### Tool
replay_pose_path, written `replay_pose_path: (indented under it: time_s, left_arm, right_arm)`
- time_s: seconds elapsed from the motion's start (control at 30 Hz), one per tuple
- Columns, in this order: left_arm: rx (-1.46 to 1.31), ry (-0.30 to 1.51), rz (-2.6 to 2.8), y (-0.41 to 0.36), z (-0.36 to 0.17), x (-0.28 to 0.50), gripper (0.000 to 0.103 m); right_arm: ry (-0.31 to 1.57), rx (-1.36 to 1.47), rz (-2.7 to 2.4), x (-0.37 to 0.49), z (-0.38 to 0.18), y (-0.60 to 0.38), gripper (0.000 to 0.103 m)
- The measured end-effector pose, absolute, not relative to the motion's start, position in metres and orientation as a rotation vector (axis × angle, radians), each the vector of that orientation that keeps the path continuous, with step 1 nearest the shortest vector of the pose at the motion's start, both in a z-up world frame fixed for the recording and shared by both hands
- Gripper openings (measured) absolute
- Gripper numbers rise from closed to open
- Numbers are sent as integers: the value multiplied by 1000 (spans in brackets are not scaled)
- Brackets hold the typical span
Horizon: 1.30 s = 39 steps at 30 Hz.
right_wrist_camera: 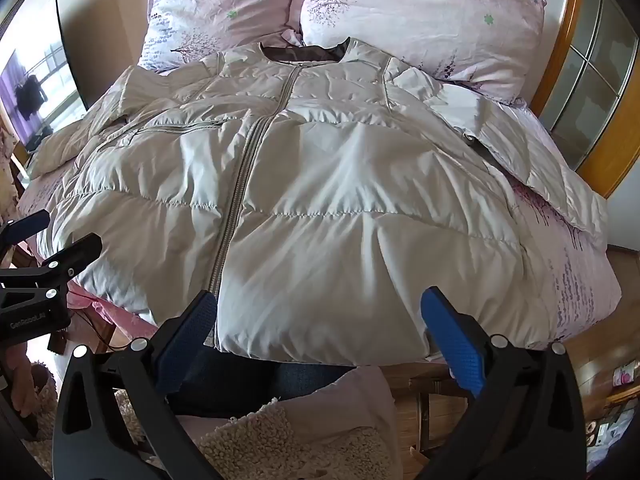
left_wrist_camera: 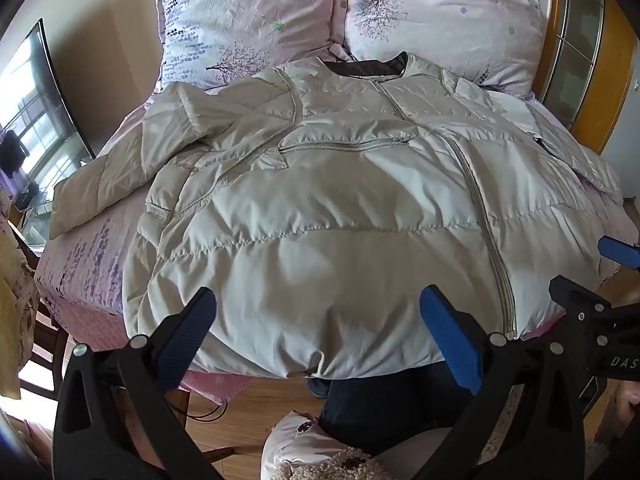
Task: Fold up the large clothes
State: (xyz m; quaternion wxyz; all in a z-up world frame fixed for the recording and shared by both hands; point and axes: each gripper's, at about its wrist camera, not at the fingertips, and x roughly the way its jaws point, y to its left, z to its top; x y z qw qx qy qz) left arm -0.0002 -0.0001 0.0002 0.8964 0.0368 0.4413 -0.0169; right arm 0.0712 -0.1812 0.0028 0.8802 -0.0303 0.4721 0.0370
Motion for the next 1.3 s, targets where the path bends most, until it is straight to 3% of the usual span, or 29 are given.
replay_pose_path:
  time_s: [1.3]
  left_arm:
    - [79, 910, -29, 1, 3, 3, 101]
  right_arm:
    - [979, -59, 77, 72, 4, -181, 102]
